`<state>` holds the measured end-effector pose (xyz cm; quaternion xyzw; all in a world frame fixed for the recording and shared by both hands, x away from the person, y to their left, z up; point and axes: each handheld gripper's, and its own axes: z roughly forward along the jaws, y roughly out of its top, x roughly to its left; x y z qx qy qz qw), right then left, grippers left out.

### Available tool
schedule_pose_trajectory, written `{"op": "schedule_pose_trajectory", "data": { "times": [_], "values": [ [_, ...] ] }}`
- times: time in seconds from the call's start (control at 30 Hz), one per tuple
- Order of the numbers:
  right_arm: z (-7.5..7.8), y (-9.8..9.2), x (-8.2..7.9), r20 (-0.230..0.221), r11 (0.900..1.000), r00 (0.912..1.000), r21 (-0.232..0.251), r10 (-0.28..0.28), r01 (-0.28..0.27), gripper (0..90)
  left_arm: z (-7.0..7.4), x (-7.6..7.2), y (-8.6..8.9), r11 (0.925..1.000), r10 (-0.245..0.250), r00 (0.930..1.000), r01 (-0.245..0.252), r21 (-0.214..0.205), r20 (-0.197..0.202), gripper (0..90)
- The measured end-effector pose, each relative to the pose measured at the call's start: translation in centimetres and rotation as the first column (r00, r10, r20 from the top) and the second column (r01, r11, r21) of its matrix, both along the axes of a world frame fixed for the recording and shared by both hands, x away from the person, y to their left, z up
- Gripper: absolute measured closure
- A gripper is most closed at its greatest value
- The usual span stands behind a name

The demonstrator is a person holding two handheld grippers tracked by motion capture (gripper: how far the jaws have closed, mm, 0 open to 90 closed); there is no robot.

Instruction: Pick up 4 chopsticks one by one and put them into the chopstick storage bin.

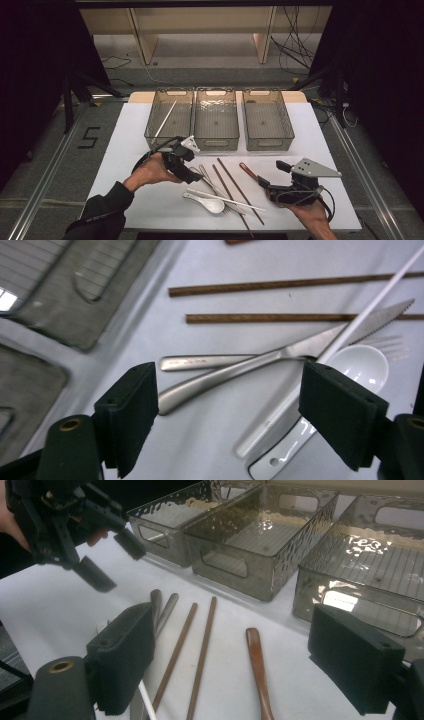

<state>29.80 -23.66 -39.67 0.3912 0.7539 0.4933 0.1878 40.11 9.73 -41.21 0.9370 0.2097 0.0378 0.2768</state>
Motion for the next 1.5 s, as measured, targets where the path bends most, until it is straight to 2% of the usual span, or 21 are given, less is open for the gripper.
{"op": "schedule_pose_trajectory", "data": {
  "times": [0.17, 0.4, 0.47, 0.63, 0.67, 0.7, 0.77, 0.8, 0.87, 0.93, 1.0, 1.1, 1.23, 1.27, 1.37, 1.4, 1.5],
  "values": [
    [0.0, 0.0, 0.0, 0.0, 1.0, 1.0, -0.002, 0.001, -0.001, 19.9, -0.8, -0.8, -1.1, 0.9972, -0.049, 0.9985, 0.051, 0.054, -0.022, 25.6],
    [0.0, 0.0, 0.1, -0.004, 1.0, 1.0, -0.005, 0.0, 0.0, 19.9, -1.9, -1.3, -2.4, 0.9864, -0.111, 0.9931, 0.114, 0.118, -0.038, 33.9],
    [-0.1, 0.0, 0.1, -0.004, 1.0, 1.0, -0.005, 0.002, -0.002, 19.9, -2.1, -1.3, -2.6, 0.986, -0.11, 0.9924, 0.116, 0.12, -0.054, 37.8],
    [-0.1, 0.0, 0.1, -0.002, 1.0, 1.0, -0.007, 0.005, -0.005, 19.9, -2.6, -1.4, -3.2, 0.9788, -0.142, 0.9862, 0.153, 0.136, -0.085, 44.2],
    [-0.1, 0.0, 0.1, -0.002, 1.0, 1.0, -0.007, 0.005, -0.005, 19.9, -2.7, -1.5, -3.3, 0.9758, -0.152, 0.9843, 0.164, 0.144, -0.089, 45.7],
    [-0.1, 0.1, 0.1, -0.001, 1.0, 1.0, -0.008, 0.006, -0.006, 19.9, -2.8, -1.5, -3.5, 0.9694, -0.169, 0.9812, 0.183, 0.164, -0.093, 46.7],
    [-0.1, 0.1, 0.1, -0.001, 0.9999, 1.0, -0.008, 0.007, -0.007, 19.9, -3.0, -1.6, -3.9, 0.9656, -0.183, 0.9781, 0.198, 0.169, -0.099, 48.9],
    [-0.1, 0.1, 0.1, -0.001, 0.9999, 1.0, -0.009, 0.007, -0.007, 19.9, -3.2, -1.6, -4.0, 0.9609, -0.196, 0.9751, 0.212, 0.178, -0.104, 51.0],
    [0.0, 0.1, 0.1, -0.001, 0.9999, 1.0, -0.009, 0.008, -0.008, 19.9, -3.4, -1.7, -4.3, 0.959, -0.199, 0.9739, 0.216, 0.183, -0.109, 52.7],
    [0.0, 0.1, 0.1, 0.0, 0.9999, 1.0, -0.009, 0.008, -0.008, 19.9, -3.5, -1.7, -4.4, 0.9537, -0.214, 0.9703, 0.233, 0.191, -0.112, 55.3],
    [0.0, 0.1, 0.1, -0.001, 0.9999, 1.0, -0.009, 0.008, -0.008, 19.9, -3.6, -1.7, -4.6, 0.953, -0.213, 0.97, 0.233, 0.194, -0.116, 57.0],
    [0.0, 0.1, 0.1, -0.002, 0.9999, 0.9999, -0.007, 0.011, -0.011, 19.9, -3.8, -1.7, -4.7, 0.9466, -0.23, 0.9657, 0.251, 0.203, -0.12, 60.3],
    [0.0, 0.1, 0.1, -0.002, 0.9999, 0.9999, -0.008, 0.011, -0.011, 19.9, -3.8, -1.8, -4.9, 0.942, -0.246, 0.9614, 0.267, 0.203, -0.124, 63.6],
    [0.0, 0.1, 0.1, 0.0, 0.9999, 0.9999, -0.007, 0.012, -0.012, 19.9, -3.9, -1.9, -5.0, 0.9438, -0.245, 0.9617, 0.265, 0.197, -0.124, 64.2],
    [0.0, 0.1, 0.1, -0.001, 0.9999, 0.9999, -0.008, 0.012, -0.012, 19.9, -4.0, -1.9, -5.3, 0.9368, -0.264, 0.955, 0.287, 0.2, -0.136, 64.9],
    [0.0, 0.1, 0.1, -0.001, 0.9999, 0.9999, -0.009, 0.012, -0.012, 19.9, -4.1, -2.0, -5.4, 0.9369, -0.265, 0.9545, 0.288, 0.198, -0.137, 65.0],
    [0.0, 0.1, 0.1, 0.0, 0.9999, 0.9999, -0.008, 0.012, -0.012, 19.9, -4.1, -2.1, -5.7, 0.9299, -0.28, 0.95, 0.304, 0.206, -0.138, 65.9]
  ]
}}
